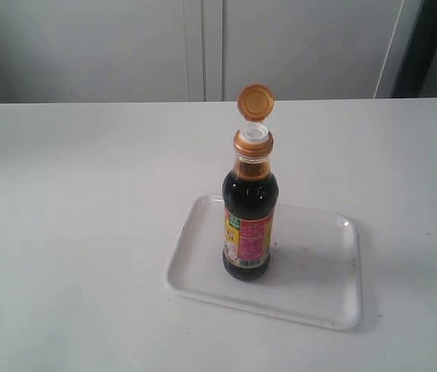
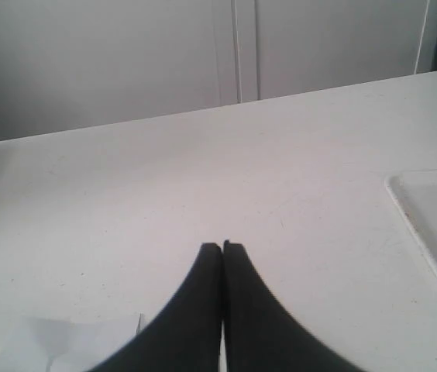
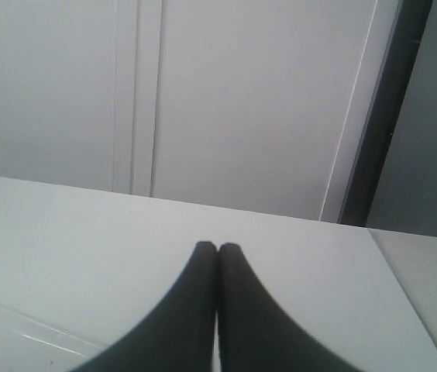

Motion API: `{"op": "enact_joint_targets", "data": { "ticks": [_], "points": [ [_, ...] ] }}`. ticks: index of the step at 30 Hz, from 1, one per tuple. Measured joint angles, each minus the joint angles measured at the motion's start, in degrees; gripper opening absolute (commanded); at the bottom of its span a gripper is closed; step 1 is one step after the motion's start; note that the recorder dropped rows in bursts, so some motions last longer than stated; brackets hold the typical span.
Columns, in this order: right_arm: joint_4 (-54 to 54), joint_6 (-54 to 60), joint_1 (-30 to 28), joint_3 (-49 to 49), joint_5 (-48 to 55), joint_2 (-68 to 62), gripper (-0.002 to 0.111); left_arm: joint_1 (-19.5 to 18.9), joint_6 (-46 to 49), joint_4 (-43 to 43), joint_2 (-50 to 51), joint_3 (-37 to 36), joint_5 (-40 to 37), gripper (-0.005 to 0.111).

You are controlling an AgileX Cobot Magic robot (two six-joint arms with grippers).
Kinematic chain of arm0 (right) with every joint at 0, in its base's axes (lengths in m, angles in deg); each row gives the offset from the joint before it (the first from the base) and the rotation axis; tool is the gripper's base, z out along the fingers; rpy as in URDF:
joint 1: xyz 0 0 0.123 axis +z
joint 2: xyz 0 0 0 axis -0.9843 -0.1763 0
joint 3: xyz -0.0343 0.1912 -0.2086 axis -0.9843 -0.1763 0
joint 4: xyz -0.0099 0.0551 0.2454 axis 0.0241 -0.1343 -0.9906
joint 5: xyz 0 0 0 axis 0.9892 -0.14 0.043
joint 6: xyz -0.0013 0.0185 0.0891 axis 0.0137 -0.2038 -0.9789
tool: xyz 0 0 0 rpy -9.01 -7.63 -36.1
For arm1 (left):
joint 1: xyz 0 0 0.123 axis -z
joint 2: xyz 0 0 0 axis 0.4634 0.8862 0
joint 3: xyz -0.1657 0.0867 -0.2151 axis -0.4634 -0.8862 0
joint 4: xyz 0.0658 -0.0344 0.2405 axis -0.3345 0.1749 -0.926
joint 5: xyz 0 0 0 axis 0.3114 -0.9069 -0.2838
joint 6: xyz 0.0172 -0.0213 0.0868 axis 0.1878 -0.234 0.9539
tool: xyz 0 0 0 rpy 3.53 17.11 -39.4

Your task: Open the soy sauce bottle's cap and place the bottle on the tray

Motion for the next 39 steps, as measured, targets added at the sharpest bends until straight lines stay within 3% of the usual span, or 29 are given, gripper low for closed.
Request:
{"op": "enact_joint_targets", "data": {
  "ticks": [15,39],
  "points": [
    [0.00,0.00,0.00,0.00,0.00,0.00,0.000,-5.74,0.04,0.23,0.00,-4.59,0.50,0.000],
    [0.00,0.00,0.00,0.00,0.00,0.00,0.000,-5.84,-1.86,-0.36,0.00,-4.59,-6.54,0.000]
  ]
}}
